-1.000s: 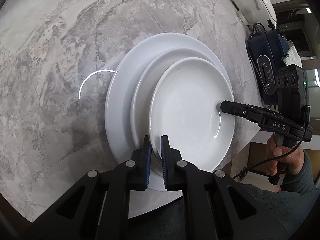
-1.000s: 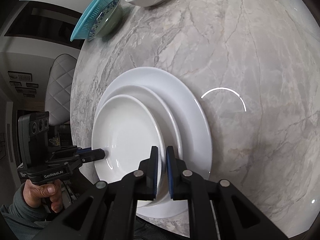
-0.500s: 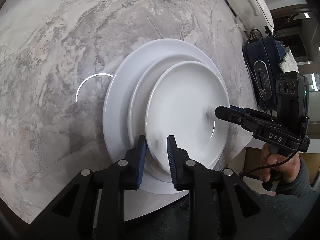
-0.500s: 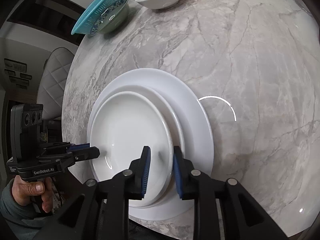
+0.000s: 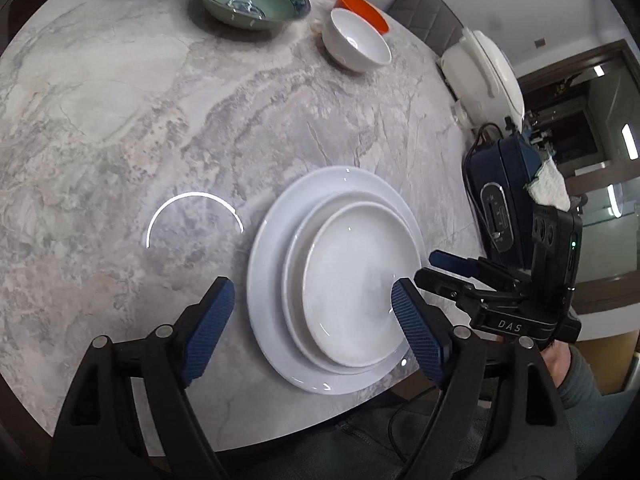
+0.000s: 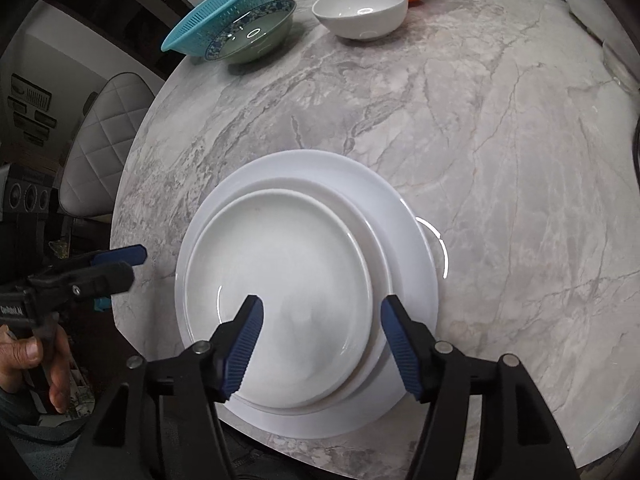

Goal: Organize plates and bowls
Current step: 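Open both grippers and withdraw from the plate stack, then move both grippers to the blue-and-green patterned bowl and close on its rim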

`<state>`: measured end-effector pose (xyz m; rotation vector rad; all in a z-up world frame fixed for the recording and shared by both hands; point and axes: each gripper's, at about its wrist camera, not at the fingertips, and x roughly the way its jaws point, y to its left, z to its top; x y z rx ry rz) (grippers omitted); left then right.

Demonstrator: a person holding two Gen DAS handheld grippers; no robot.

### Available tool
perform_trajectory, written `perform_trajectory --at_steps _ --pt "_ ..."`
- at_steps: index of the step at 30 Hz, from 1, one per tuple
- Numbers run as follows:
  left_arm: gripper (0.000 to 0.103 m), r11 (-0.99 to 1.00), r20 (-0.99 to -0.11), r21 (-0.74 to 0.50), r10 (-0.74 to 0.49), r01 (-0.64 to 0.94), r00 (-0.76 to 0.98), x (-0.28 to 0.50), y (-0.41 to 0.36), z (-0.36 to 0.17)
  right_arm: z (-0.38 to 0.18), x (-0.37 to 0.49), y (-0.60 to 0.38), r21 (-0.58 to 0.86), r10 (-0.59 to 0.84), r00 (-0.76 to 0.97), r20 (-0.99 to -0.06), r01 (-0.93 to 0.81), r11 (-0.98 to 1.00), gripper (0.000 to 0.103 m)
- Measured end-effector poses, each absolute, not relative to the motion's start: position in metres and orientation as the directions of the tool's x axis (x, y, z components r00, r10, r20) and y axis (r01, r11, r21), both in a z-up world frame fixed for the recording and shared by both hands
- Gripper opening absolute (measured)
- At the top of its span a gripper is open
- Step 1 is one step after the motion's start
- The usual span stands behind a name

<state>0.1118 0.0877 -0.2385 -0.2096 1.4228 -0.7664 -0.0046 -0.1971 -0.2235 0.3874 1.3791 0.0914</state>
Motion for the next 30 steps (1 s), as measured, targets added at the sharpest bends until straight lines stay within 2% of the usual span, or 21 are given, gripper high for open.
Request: perform_trajectory --at_steps 3,5,7,8,9,10,11,18,22,26,29,30 --pt "0.080 0.757 -0.799 -0.542 -0.599 0.365 0.057 0.129 0.105 -0.223 -0.202 -0.003 -0.200 0.255 0.210 0.259 -0.943 0.152 0.955 0.065" --pt "0.085 0.772 -0.801 -0.530 -0.592 0.352 0.094 0.143 0.114 -0.218 -0.181 0.001 -0.204 0.226 0.175 0.339 -0.925 0.117 0.967 0.070" --pt "0.086 0.797 -0.812 -0.501 -0.568 0.336 0.137 0.160 0.120 -0.212 -0.165 0.008 -0.208 0.218 0.166 0.413 -0.895 0.081 0.973 0.099" --pt "0.088 0.804 -0.811 -0.491 -0.562 0.334 0.161 0.168 0.122 -0.209 -0.163 0.015 -0.211 0.236 0.187 0.424 -0.886 0.066 0.970 0.101" --pt "0.092 0.810 -0.811 -0.481 -0.556 0.334 0.182 0.176 0.123 -0.206 -0.161 0.023 -0.216 0.256 0.208 0.423 -0.882 0.059 0.965 0.101" --pt "0.101 0.822 -0.816 -0.463 -0.541 0.331 0.204 0.183 0.123 -0.203 -0.159 0.033 -0.221 0.285 0.236 0.425 -0.874 0.054 0.957 0.101" --pt "0.103 0.837 -0.824 -0.441 -0.521 0.325 0.222 0.190 0.123 -0.201 -0.157 0.044 -0.227 0.323 0.272 0.437 -0.857 0.045 0.945 0.101" --pt "0.103 0.884 -0.836 -0.401 -0.460 0.241 0.297 0.247 0.113 -0.204 -0.149 0.142 -0.265 0.536 0.452 0.486 -0.748 0.040 0.843 0.101" --pt "0.103 0.870 -0.818 -0.436 -0.490 0.229 0.302 0.289 0.102 -0.212 -0.145 0.201 -0.267 0.571 0.490 0.481 -0.727 0.025 0.821 0.103" --pt "0.103 0.874 -0.823 -0.429 -0.482 0.228 0.300 0.334 0.091 -0.224 -0.153 0.254 -0.255 0.564 0.502 0.441 -0.744 0.012 0.826 0.103" --pt "0.102 0.868 -0.832 -0.435 -0.489 0.238 0.263 0.363 0.081 -0.237 -0.171 0.287 -0.248 0.564 0.501 0.399 -0.768 0.050 0.824 0.096" --pt "0.102 0.870 -0.839 -0.433 -0.485 0.236 0.246 0.371 0.077 -0.243 -0.178 0.297 -0.245 0.571 0.510 0.385 -0.769 0.056 0.819 0.089"
